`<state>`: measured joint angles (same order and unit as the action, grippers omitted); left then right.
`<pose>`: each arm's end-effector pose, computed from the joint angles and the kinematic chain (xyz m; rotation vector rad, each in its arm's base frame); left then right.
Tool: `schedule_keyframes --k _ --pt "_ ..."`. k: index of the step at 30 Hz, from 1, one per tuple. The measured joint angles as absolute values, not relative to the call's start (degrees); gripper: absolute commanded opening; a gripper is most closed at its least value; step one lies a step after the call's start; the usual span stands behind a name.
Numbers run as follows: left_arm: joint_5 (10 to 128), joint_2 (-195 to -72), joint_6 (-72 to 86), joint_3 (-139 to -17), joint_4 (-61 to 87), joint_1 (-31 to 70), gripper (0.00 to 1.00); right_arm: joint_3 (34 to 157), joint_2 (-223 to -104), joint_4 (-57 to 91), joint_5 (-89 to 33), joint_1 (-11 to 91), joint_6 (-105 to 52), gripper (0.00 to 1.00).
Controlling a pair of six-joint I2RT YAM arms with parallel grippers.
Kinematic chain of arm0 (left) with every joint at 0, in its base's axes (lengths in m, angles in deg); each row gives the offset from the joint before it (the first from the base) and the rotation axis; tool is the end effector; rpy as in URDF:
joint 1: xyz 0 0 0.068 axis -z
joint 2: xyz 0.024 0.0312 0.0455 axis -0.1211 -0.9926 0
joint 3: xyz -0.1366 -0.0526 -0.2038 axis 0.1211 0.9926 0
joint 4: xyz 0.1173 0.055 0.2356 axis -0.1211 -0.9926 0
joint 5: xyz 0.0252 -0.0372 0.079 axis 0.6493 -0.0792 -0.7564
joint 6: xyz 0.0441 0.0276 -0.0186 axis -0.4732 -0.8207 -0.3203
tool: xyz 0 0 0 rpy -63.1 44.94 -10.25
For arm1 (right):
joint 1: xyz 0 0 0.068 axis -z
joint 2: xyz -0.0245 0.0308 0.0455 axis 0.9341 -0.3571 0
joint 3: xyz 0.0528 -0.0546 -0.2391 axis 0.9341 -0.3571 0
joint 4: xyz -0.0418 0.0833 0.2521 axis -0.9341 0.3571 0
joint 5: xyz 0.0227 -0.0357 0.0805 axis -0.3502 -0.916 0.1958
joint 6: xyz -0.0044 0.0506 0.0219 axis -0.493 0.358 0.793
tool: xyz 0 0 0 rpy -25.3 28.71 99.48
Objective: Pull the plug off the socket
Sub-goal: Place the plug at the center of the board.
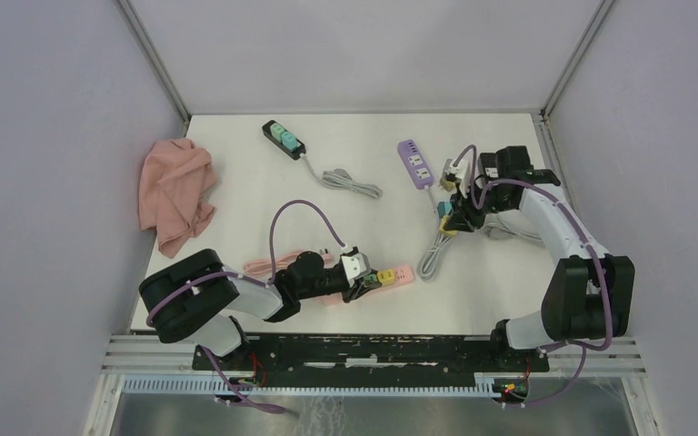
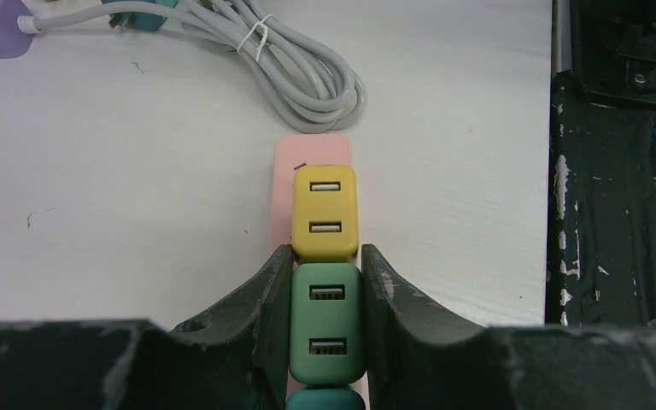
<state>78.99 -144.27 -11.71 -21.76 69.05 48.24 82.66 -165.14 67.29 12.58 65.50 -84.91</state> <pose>0.1345 -0.2141 0.1112 1.1613 1.4640 -0.8793 0.2777 0.0456 0.2300 -1.2634 2.0291 0.8217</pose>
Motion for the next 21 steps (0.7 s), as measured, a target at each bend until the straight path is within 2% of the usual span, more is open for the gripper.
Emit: schedule_keyframes --k 7,11,21 --pt "79.01 -144.24 -11.71 -21.80 68.92 48.24 0.03 82.73 -166.94 62.88 4.45 76.34 -74.81 0.19" --pt "79.12 -144.24 -11.71 -21.91 68.73 48.24 0.03 83.49 -172.44 62.59 1.06 77.85 -71.68 0.25" --pt "79.23 -144.05 -11.69 -21.97 68.29 48.24 0.03 83.78 -179.07 61.61 -2.94 77.77 -68.16 0.59"
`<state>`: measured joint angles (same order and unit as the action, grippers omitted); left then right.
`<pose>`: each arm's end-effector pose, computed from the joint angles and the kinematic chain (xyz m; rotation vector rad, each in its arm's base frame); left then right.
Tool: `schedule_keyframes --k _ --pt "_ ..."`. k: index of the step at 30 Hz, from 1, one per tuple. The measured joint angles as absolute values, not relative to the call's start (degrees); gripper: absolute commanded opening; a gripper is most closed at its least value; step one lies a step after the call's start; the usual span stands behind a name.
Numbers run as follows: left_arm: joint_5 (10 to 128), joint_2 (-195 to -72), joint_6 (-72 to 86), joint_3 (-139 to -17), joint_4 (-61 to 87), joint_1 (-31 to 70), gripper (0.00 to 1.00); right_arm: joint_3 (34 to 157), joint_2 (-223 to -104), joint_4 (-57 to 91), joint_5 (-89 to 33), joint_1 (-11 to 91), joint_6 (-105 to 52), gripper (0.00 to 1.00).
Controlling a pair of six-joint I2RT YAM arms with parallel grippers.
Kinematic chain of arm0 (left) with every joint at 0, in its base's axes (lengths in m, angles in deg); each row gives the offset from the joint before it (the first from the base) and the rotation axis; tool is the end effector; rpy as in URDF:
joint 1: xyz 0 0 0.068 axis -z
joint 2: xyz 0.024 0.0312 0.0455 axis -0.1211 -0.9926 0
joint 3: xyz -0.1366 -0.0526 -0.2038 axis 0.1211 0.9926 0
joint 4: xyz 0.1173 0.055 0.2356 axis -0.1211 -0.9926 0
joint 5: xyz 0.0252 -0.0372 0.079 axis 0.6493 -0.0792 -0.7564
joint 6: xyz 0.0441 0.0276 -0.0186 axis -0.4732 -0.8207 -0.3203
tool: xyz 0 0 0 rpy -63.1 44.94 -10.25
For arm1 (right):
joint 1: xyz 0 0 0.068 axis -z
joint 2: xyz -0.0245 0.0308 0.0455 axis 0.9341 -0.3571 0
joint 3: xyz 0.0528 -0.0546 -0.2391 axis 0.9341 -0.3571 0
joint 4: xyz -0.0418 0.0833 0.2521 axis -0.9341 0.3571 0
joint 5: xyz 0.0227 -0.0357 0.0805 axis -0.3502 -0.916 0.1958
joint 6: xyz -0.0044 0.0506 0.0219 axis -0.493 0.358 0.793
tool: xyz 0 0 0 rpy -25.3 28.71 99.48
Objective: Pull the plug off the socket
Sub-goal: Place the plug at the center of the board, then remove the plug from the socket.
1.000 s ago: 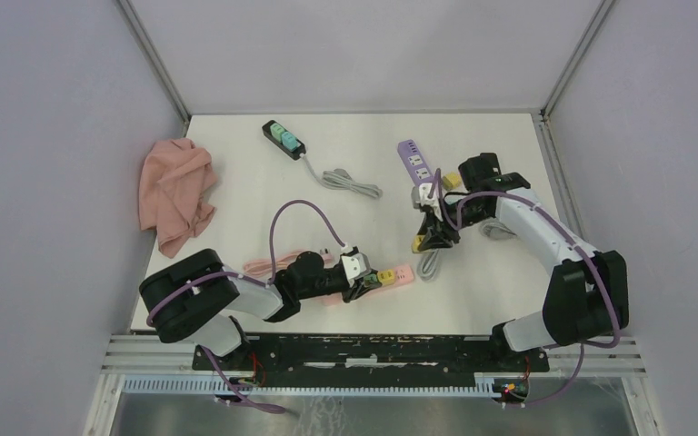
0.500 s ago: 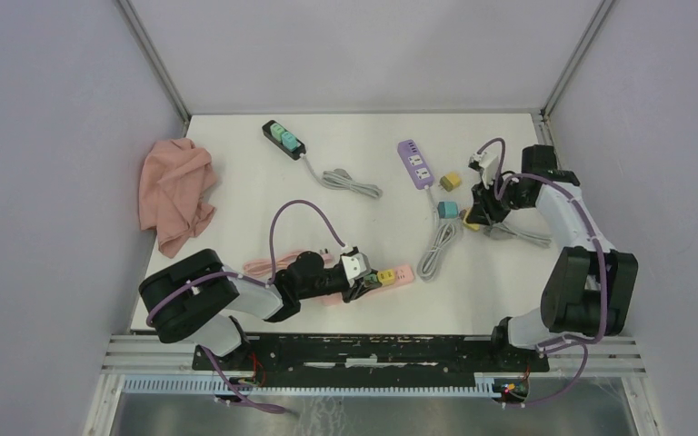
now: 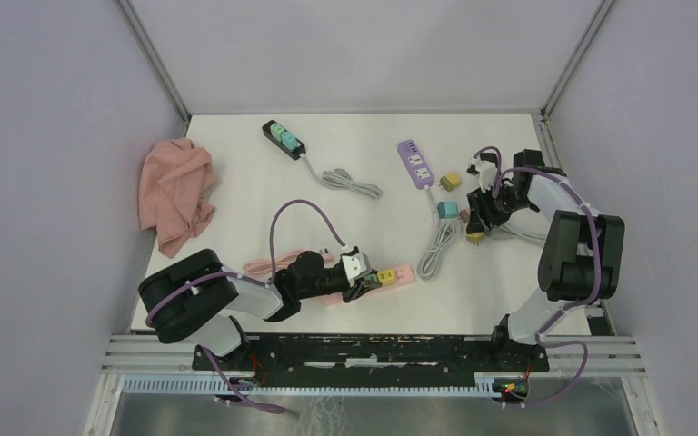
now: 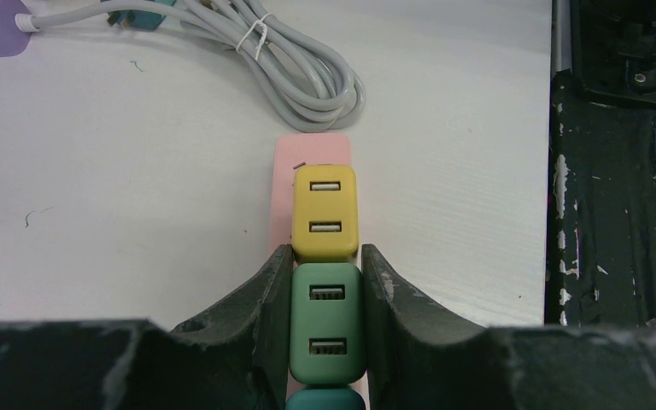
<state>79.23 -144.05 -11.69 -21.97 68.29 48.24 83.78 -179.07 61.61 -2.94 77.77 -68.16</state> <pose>0.1347 -0.2147 0.1116 1.1664 1.4681 -0.8825 0.3146 -0.0274 0.1639 -0.6846 2.5822 0.6344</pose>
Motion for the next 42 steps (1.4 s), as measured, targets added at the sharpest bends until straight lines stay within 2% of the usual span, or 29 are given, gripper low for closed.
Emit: schedule_keyframes --k 6,11,14,18,23,28,42 --pt "79.23 -144.02 -11.69 -22.00 68.27 48.24 0.03 83.71 -177.08 59.84 -5.32 77.74 -67.49 0.66" --pt "79.23 -143.96 -11.69 -22.00 68.16 48.24 0.03 82.86 -168.47 58.51 -4.31 77.74 -67.88 0.71" --pt "79.25 -143.96 -11.69 -22.02 68.14 48.24 0.04 81.24 -161.82 58.31 2.31 77.77 -70.79 0.73" --pt "79.25 -143.92 -11.69 -22.04 68.03 48.24 0.04 78.38 -155.48 61.06 13.83 76.00 -79.62 0.84" --pt "79.25 -143.63 -11.67 -22.04 67.66 48.24 0.04 77.39 -152.34 67.29 21.02 66.38 -91.29 0.83" --pt "79.25 -142.63 -11.67 -22.04 66.17 48.24 0.04 77.96 -153.78 70.35 23.38 58.23 -95.22 0.84" --pt "79.23 -141.97 -11.58 -21.65 65.86 48.24 0.04 72.63 -155.29 68.30 21.94 53.77 -99.00 0.84"
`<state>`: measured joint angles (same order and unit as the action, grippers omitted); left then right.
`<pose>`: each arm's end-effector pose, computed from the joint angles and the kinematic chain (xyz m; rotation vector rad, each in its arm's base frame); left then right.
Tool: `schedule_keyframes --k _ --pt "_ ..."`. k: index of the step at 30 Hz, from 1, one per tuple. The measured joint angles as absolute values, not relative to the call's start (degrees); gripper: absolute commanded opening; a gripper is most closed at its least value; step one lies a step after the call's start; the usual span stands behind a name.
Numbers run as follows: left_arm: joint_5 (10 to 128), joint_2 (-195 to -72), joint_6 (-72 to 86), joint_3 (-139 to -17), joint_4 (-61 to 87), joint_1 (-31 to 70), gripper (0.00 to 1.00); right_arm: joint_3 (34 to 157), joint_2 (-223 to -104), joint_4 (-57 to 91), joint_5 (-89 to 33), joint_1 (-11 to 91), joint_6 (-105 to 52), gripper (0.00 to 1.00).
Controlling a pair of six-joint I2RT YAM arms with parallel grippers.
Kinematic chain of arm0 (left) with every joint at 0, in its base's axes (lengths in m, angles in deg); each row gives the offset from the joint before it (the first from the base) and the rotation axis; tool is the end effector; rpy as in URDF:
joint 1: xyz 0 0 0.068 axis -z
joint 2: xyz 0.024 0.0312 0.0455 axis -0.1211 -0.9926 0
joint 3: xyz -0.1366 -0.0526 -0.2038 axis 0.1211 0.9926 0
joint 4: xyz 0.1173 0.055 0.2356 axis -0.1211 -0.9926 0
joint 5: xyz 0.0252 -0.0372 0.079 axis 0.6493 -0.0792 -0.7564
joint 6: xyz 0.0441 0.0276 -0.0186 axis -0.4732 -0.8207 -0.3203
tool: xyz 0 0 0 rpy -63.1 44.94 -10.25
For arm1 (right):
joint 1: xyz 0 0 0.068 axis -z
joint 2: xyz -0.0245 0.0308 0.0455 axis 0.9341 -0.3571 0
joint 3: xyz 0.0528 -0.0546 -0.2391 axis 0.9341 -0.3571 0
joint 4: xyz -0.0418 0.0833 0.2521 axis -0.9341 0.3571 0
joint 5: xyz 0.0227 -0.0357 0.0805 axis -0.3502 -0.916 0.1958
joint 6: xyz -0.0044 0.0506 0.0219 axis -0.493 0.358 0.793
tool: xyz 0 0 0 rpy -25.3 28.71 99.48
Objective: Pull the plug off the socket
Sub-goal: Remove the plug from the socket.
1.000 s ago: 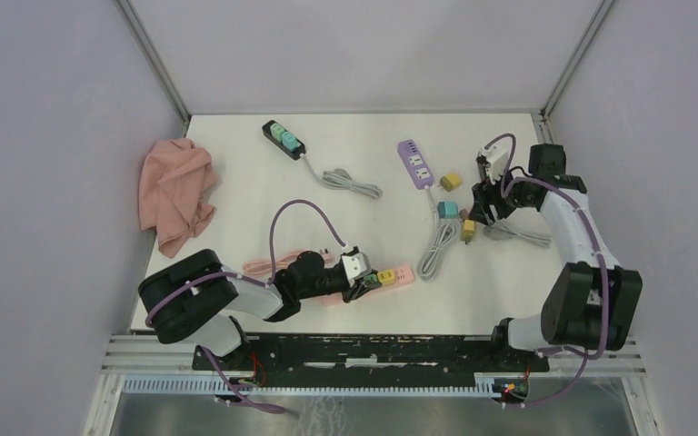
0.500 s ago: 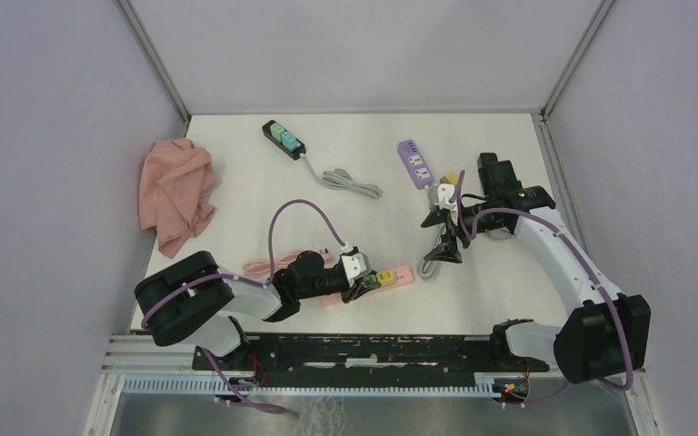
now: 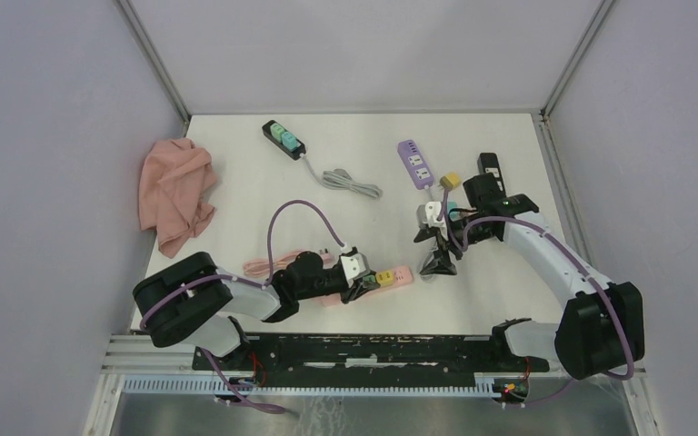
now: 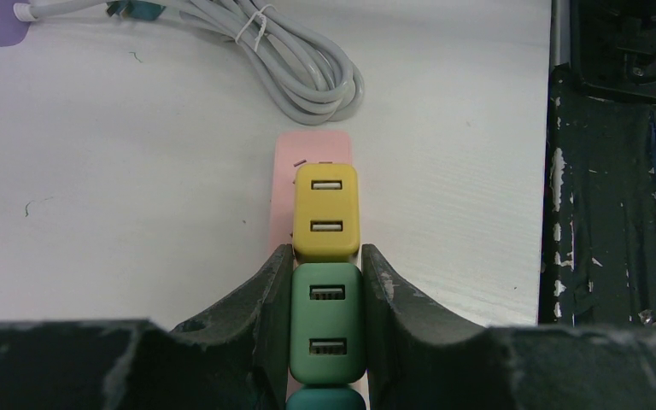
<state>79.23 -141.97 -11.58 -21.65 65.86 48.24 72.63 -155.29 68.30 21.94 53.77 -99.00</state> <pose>0.1333 -0.2127 0.1141 1.1703 1.4806 -0.8823 0.2192 0.0930 0.2245 -1.6202 1.5948 0.9849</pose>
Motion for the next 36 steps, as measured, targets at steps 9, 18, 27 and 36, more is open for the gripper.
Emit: schedule_keyframes --k 9,18,27,36 --pt "79.21 -141.97 -10.77 -21.14 66.72 48.24 0.04 70.66 -157.52 63.80 18.83 48.74 -97.80 0.84" --pt "79.19 -141.95 -10.29 -20.55 67.68 48.24 0.04 70.33 -158.28 60.76 16.10 45.90 -96.12 0.84" --pt "79.19 -141.62 -10.27 -20.29 67.68 48.24 0.05 69.72 -159.50 58.25 14.53 44.08 -93.63 0.84" --pt "79.19 -141.58 -10.22 -20.18 67.81 48.24 0.05 69.70 -160.10 56.12 13.81 42.97 -91.03 0.84"
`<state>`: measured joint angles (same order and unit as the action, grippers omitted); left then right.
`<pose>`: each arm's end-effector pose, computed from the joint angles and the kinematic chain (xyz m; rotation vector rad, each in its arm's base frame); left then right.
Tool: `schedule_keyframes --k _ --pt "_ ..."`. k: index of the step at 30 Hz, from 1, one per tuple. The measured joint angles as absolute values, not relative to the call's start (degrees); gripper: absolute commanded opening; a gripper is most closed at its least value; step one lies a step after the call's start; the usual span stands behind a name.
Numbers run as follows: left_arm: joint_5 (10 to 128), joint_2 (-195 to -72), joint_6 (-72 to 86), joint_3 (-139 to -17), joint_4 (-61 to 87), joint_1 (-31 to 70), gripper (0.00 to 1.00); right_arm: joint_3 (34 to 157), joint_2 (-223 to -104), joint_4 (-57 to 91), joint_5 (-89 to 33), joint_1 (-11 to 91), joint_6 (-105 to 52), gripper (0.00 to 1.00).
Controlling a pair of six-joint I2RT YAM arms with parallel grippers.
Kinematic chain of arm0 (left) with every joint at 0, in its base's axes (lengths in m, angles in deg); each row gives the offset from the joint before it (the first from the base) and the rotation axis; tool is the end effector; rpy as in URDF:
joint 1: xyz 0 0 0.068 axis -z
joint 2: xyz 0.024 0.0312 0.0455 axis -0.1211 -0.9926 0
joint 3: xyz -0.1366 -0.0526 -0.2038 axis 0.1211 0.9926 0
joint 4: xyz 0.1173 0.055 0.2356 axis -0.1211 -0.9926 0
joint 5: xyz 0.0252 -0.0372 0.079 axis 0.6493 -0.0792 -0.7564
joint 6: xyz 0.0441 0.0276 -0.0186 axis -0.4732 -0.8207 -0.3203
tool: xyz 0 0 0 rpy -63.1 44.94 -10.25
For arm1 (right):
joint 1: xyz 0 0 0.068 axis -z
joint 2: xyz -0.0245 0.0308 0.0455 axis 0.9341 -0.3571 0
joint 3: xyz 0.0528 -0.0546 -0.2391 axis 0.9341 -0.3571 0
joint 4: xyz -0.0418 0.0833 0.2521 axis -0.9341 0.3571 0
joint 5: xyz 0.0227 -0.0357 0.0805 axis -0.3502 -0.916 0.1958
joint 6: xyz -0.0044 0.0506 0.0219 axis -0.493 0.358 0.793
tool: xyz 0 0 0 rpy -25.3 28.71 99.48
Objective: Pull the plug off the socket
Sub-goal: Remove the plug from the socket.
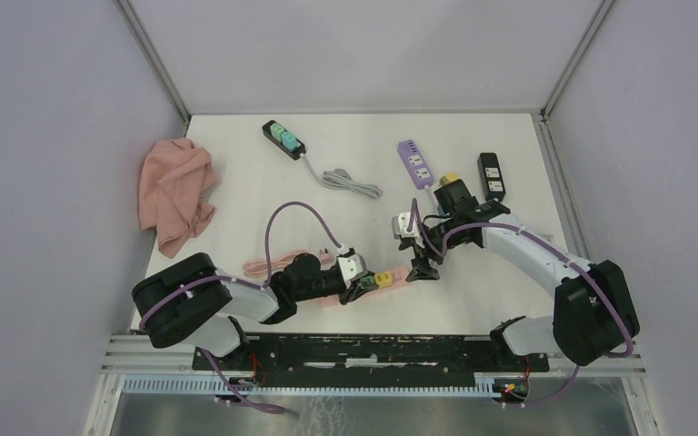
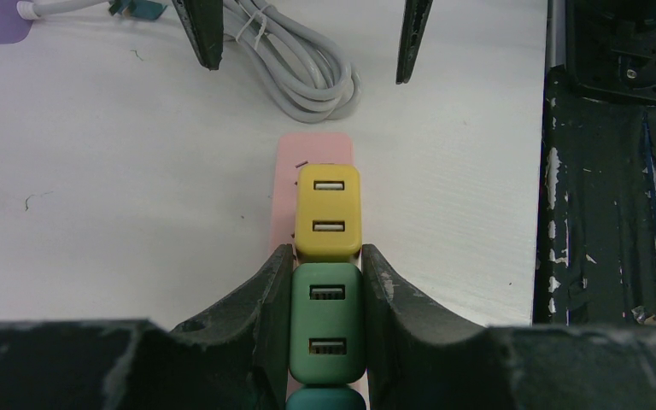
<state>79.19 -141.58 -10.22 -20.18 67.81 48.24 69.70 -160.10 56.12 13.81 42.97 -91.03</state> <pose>0.1303 -0.2083 0.1128 1.1478 1.4829 -0.8999 0.2187 0.1391 0.1936 -1.7556 1.6296 0.9391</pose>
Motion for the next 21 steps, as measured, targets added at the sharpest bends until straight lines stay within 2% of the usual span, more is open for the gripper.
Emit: schedule_keyframes --k 13,21 --pt "79.19 -141.58 -9.96 -19.77 68.73 48.24 0.05 69.37 -162.61 50.40 12.80 38.40 -84.29 0.83" --pt "79.21 -141.58 -9.70 -19.55 69.32 48.24 0.05 69.37 -165.38 48.06 8.82 32.81 -81.78 0.66"
